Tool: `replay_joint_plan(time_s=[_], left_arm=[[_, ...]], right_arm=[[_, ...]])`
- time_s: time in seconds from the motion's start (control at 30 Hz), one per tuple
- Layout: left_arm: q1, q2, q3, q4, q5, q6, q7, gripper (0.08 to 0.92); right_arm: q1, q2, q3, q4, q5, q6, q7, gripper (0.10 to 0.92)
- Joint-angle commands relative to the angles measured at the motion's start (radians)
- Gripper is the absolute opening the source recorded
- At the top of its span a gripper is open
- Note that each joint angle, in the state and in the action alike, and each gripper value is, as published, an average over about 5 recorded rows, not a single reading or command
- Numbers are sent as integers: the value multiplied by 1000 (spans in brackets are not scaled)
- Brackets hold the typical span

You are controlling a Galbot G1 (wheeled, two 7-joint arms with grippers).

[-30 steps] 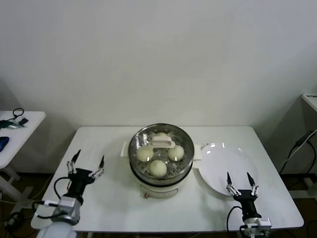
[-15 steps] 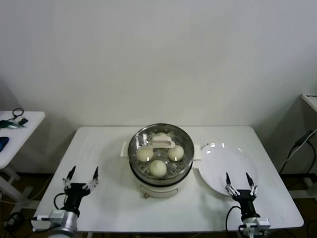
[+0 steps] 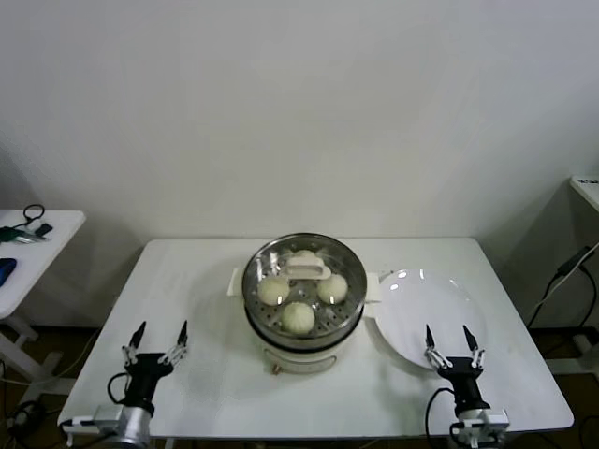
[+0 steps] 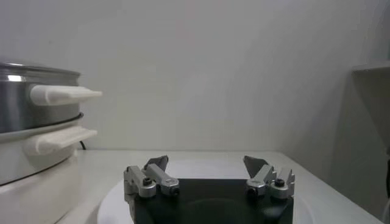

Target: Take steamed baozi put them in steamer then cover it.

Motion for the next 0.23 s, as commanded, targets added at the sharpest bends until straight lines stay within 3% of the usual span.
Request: replay_joint_plan(time_s=[0.03, 0.23], left_arm=[[5, -2, 1, 18, -22, -15, 0, 823], [4, -2, 3, 17, -21, -11, 1, 823]], right_arm=[[1, -1, -1, -2, 1, -4, -2, 823], [5, -1, -3, -3, 1, -4, -2, 823]])
